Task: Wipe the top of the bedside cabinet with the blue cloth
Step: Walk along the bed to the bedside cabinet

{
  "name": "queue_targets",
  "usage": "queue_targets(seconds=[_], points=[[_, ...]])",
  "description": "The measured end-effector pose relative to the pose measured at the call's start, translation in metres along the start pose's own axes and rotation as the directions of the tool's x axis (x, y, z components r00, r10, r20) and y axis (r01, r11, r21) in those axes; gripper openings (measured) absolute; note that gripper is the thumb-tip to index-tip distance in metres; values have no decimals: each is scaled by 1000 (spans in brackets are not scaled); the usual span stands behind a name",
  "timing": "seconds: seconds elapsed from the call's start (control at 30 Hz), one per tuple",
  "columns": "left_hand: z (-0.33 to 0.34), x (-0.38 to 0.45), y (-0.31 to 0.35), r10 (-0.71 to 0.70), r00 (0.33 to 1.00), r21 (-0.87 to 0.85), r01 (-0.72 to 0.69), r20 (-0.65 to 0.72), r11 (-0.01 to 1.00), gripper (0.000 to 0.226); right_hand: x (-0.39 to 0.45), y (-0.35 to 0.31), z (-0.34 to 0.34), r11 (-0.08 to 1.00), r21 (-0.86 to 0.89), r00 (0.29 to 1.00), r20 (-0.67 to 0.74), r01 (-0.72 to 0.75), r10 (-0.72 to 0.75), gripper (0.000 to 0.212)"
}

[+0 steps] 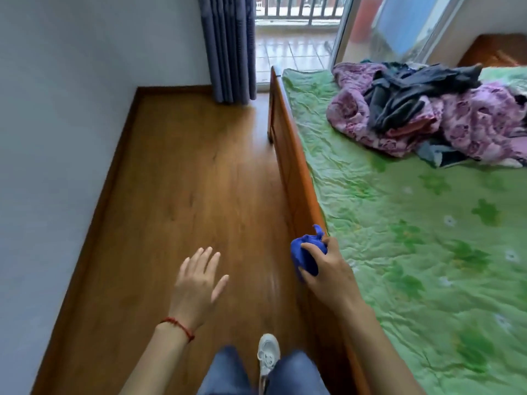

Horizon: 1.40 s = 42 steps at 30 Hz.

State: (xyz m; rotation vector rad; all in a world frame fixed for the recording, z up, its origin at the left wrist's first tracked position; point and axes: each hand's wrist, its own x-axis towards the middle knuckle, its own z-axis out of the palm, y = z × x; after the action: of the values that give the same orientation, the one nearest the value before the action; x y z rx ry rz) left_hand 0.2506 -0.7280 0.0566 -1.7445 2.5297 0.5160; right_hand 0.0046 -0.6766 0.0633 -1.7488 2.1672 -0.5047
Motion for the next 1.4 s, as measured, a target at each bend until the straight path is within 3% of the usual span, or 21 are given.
queue_targets(seconds=[0.33, 0.83, 1.4], points=[[-35, 134, -13, -76, 996, -37, 74, -49, 997, 87, 155, 7, -10, 996, -23, 996, 26, 84, -83, 43], [-128, 420, -107, -39, 996, 22, 41, -78, 999, 83, 457, -48, -3, 998, 16, 998, -12, 54, -54, 43], [-205, 735, -127, -112, 987, -8, 112, -116, 994, 82, 804, -37, -14, 992, 8, 992, 10, 125, -125, 45]])
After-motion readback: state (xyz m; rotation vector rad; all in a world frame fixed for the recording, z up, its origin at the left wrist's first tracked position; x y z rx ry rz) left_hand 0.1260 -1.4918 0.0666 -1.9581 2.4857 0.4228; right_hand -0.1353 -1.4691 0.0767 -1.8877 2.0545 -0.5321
